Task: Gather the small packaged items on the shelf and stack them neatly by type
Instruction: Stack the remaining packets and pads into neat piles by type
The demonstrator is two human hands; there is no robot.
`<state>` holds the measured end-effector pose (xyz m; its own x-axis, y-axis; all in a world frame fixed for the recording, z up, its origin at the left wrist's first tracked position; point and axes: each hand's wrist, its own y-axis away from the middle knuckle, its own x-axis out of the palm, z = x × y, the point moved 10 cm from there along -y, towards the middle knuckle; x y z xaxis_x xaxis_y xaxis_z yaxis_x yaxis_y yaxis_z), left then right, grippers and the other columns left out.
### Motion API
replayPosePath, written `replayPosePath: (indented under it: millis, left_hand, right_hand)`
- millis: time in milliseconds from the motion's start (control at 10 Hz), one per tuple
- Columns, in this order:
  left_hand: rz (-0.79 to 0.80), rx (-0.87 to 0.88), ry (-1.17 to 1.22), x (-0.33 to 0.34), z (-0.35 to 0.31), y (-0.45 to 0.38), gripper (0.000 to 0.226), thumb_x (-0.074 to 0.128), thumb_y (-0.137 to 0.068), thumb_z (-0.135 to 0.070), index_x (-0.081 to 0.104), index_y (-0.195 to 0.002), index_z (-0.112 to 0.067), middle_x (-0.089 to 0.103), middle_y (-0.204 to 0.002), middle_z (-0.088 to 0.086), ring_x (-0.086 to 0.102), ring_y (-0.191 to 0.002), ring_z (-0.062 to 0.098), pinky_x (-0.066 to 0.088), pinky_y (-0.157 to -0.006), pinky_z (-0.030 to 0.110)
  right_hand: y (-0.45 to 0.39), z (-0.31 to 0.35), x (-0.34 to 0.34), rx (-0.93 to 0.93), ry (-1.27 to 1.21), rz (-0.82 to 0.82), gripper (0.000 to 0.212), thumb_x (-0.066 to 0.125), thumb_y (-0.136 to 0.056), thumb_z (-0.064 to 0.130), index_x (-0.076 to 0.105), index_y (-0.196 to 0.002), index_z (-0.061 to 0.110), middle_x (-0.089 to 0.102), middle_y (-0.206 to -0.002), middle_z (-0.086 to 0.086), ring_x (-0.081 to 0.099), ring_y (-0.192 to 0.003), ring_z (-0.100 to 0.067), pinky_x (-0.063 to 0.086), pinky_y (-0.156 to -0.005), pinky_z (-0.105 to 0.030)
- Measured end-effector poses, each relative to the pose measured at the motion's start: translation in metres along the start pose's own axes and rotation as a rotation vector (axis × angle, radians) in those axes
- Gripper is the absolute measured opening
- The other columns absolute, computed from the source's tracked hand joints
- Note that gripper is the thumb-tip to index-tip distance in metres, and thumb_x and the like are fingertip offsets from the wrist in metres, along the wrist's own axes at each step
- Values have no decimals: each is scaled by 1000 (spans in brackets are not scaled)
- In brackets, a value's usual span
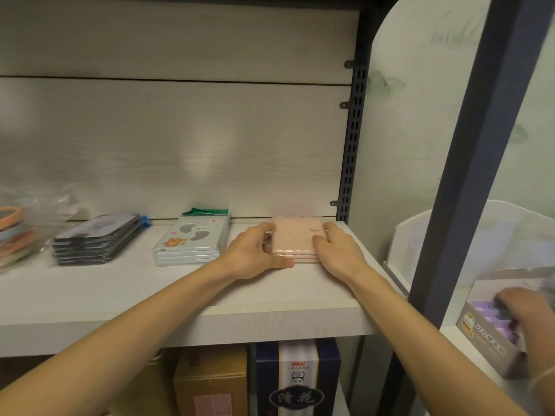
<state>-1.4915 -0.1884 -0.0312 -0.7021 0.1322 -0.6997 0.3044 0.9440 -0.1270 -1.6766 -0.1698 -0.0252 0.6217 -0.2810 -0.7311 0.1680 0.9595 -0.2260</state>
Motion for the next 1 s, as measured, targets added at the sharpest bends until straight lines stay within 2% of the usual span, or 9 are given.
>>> replayPosePath:
  millis: [200,300,400,500,600,700,800,900,1000]
  left_hand:
    - [-29,-38,-23,2,1,-3,108,85,-47,-56,48,-143,-24,69,-119,-4,67,-99,17,53,-97,36]
    - [-16,-63,32,3,2,-4,110,90,-45,-51,47,-142,-24,69,-118,-4,67,-100,17,53,-98,37]
    - [-11,-49,102,5,5,-4,122,85,-36,-58,44,-145,-24,69,-120,0,68,-99,18,55,-97,39]
    - [-1,-35,98,10,11,-5,119,82,-41,-60,41,-147,-23,66,-125,-1,67,-107,17,54,-99,42]
    - [-11,-38,13,8,2,3,111,77,-49,-62,41,-147,-25,66,-128,-4,65,-112,17,53,-101,40]
    - [-21,-10,-137,4,-13,12,90,74,-69,-55,40,-146,-24,64,-128,-2,62,-114,23,50,-99,39]
    - [12,27,-294,-3,-18,16,89,71,-82,-54,29,-154,-22,60,-132,3,55,-121,27,46,-98,37]
    - [-45,158,-502,-27,-30,29,88,67,-83,-62,33,-154,-22,52,-146,5,45,-133,29,42,-105,39]
    - [-180,280,-634,-62,-35,50,79,59,-88,-66,42,-149,-20,44,-155,3,41,-138,26,34,-112,38]
  right_hand:
    - [-2,-4,-1,16,-26,12,36,39,-100,25,51,-128,6,61,-124,-12,54,-116,-34,46,-97,-42]
    - [0,-3,-1,23,-51,19,37,41,-100,23,50,-130,5,60,-126,-13,53,-120,-33,44,-99,-42]
    - [2,-4,-2,27,-67,11,37,43,-99,23,50,-132,8,60,-127,-12,53,-118,-31,44,-97,-40]
    - [3,-4,-3,20,-54,-6,37,42,-99,24,50,-131,9,60,-128,-14,53,-118,-32,43,-96,-39]
    - [6,2,-3,20,19,-17,35,39,-100,25,52,-127,7,60,-125,-15,51,-121,-35,42,-93,-39]
    - [7,10,-7,-9,156,-65,26,35,-101,32,52,-97,12,62,-103,-12,55,-106,-35,44,-80,-39]
    - [11,19,-11,-49,224,-97,34,33,-103,37,53,-96,11,65,-110,-15,55,-105,-37,45,-82,-41]
    - [16,33,-15,-127,329,-164,40,33,-105,37,58,-119,9,61,-129,-14,52,-118,-36,41,-95,-42]
    - [28,57,-15,-164,416,-230,46,32,-105,39,53,-135,11,54,-140,-8,43,-129,-31,36,-103,-43]
